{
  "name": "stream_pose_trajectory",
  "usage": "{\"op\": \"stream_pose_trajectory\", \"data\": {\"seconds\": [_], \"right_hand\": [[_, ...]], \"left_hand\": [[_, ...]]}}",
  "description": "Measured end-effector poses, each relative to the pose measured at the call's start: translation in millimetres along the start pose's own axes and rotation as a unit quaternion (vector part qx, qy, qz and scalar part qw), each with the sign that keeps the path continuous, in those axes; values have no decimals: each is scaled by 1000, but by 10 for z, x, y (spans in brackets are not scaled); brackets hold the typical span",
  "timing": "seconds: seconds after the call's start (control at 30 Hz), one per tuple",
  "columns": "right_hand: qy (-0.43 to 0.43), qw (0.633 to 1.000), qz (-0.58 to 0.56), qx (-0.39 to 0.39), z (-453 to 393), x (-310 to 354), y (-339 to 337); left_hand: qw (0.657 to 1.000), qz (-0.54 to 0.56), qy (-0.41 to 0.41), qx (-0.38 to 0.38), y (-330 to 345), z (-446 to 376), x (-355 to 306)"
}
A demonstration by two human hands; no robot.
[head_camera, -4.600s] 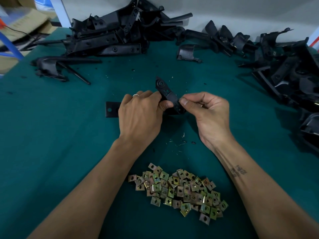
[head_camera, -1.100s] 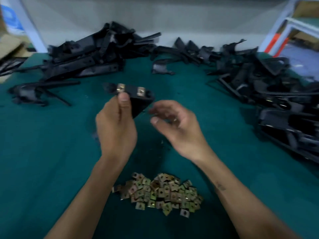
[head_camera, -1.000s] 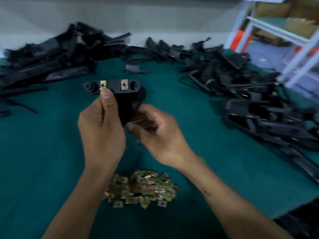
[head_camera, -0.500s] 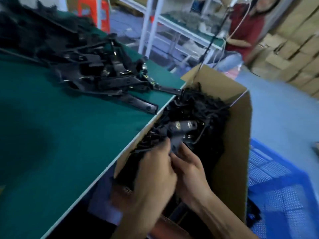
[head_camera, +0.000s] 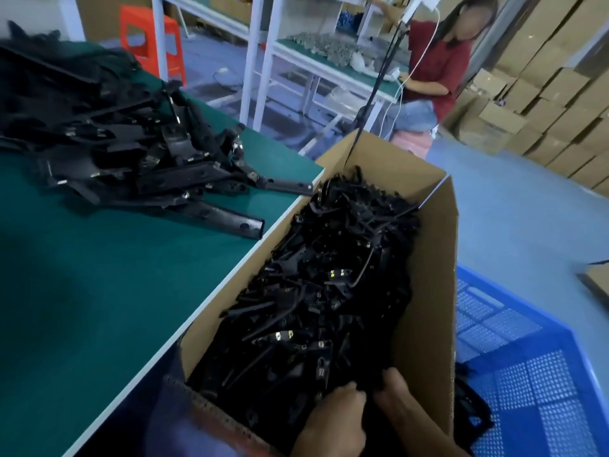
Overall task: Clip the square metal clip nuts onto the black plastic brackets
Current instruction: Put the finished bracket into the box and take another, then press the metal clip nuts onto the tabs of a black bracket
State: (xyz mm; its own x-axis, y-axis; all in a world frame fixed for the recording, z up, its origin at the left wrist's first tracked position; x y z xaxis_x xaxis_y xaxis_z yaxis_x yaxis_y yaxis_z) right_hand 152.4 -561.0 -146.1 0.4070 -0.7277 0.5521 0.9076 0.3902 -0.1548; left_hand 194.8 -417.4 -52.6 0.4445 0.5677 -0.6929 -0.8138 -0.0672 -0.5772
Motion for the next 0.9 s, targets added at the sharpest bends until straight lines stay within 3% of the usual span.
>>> {"op": "stream_pose_trajectory", "data": {"seconds": [0.07, 0.1, 0.17, 0.23, 0.33, 0.43, 0.53, 0.6, 0.73, 0.8, 0.9], "right_hand": [[-45, 996, 68, 27, 4, 64, 19], [-55, 994, 92, 4, 44, 127, -18], [-97, 968, 224, -61, 124, 294, -80], [-159, 930, 324, -72, 413, 492, 5], [-390, 836, 381, -62, 1137, 875, 418], [-634, 707, 313, 19, 2218, 910, 1050], [-749, 601, 225, 163, 3242, 587, 1727], [-786, 517, 198, 276, 3884, 152, 2157], [-726, 371, 259, 518, 4747, -830, 2978], [-670, 327, 320, 584, 5012, -1315, 3476], [-634, 318, 376, 596, 5269, -1836, 4302]], "left_hand": [[1000, -13, 3, 2, -13, -98, 98], [1000, -18, 2, 6, -50, -114, 116], [1000, -6, 9, -8, -188, -108, 144], [999, 36, 26, -28, -394, -9, 105], [985, 115, 88, -94, -893, 423, -37], [943, 172, 156, -240, -1548, 1165, -19], [858, 237, 188, -414, -2156, 2076, 403], [789, 257, 168, -533, -2478, 2784, 910], [623, 258, 66, -735, -2788, 4218, 2053], [521, 257, 11, -814, -2705, 4858, 2565], [392, 325, 9, -860, -2419, 5350, 3100]]}}
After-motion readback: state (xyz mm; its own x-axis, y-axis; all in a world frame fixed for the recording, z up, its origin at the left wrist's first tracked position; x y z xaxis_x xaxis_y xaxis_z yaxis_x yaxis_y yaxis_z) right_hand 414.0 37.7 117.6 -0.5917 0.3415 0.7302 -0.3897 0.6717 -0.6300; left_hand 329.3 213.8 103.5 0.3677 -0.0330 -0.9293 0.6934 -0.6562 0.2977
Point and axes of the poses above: each hand's wrist, its own z-axis away from the middle knuckle, its own y-axis out of the palm, x = y × z, the point moved 7 cm from there along -z, towards the middle knuckle, and after that the axes turned 9 degrees about z, right-handed, at the moved point
